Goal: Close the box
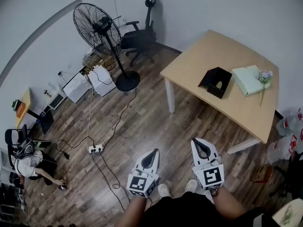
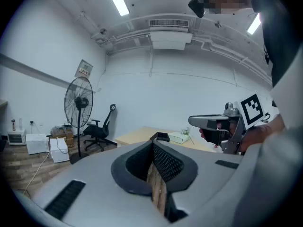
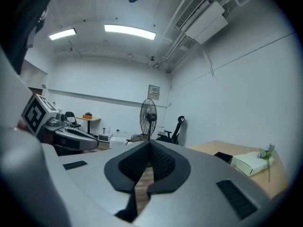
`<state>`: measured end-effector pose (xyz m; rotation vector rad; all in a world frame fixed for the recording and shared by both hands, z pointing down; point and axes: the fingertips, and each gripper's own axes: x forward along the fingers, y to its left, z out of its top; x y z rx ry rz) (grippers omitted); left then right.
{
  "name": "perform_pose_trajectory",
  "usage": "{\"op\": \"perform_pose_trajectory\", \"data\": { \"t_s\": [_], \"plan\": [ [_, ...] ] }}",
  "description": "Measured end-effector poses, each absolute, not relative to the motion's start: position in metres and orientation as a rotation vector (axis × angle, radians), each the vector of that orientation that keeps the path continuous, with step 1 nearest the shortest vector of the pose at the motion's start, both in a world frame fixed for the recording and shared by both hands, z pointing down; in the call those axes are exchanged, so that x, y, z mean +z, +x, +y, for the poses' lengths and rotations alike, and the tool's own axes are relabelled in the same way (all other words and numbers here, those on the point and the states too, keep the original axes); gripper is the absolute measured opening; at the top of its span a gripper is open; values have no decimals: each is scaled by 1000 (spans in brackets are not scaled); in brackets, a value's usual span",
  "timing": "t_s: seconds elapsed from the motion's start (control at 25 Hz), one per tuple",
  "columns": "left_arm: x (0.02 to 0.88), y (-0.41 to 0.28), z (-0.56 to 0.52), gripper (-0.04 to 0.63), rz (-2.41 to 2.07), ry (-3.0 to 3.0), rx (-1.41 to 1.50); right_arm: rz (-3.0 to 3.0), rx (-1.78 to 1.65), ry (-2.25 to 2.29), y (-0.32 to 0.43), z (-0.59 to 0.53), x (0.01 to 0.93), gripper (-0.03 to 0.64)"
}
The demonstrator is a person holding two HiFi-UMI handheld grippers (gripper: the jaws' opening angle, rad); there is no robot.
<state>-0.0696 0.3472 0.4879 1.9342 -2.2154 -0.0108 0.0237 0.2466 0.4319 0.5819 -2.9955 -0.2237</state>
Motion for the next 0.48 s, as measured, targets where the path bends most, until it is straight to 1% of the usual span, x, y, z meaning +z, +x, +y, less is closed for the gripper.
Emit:
{"op": "perform_pose_trajectory", "data": {
  "t_s": [0.28,0.48],
  "plan": [
    [489,-78,367,14,-2183,2011,-21,-2943,-230,599,15,272,432,12],
    [491,-86,376,14,-2153,2054,-18,-3059,-237,654,13,284,422,12]
  ]
}}
